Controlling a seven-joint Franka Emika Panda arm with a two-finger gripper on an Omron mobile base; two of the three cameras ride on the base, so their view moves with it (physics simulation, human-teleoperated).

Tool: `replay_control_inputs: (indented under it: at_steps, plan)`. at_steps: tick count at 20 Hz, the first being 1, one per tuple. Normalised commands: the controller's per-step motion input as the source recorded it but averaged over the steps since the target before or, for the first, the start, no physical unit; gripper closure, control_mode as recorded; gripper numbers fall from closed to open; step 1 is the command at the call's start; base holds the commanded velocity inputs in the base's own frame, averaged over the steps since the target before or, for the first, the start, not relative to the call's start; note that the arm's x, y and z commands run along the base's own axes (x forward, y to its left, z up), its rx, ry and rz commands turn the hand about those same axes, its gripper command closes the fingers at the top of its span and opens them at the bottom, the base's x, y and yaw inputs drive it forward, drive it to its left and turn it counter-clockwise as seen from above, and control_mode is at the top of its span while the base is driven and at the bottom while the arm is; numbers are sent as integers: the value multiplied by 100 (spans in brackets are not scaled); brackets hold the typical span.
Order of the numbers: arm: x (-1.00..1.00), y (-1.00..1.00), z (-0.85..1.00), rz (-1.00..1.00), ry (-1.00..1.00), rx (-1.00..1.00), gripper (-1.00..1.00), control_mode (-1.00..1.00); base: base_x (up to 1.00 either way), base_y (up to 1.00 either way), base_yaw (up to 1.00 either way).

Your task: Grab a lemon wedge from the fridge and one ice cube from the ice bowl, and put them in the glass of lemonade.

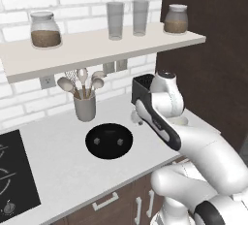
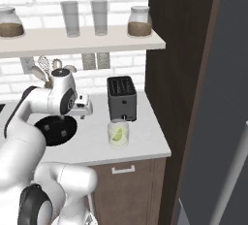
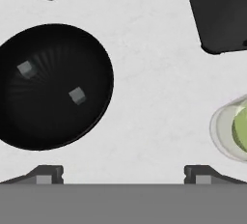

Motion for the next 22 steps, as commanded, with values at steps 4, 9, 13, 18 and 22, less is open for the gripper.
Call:
replay_control_inputs:
  at_steps: [4,9,13,18,22]
  plan:
    - [0,88,0,17,12,-1,-100,-100,0,0,0]
    - [0,35,-10,2,5,-2,-100,-100,0,0,0]
    - [0,10,-52,0,7,0,-100,-100,0,0,0]
    - [0,34,-47,0,4,0,-100,-100,0,0,0]
    - [0,49,-4,0,0,-4,-100,-100,0,0,0]
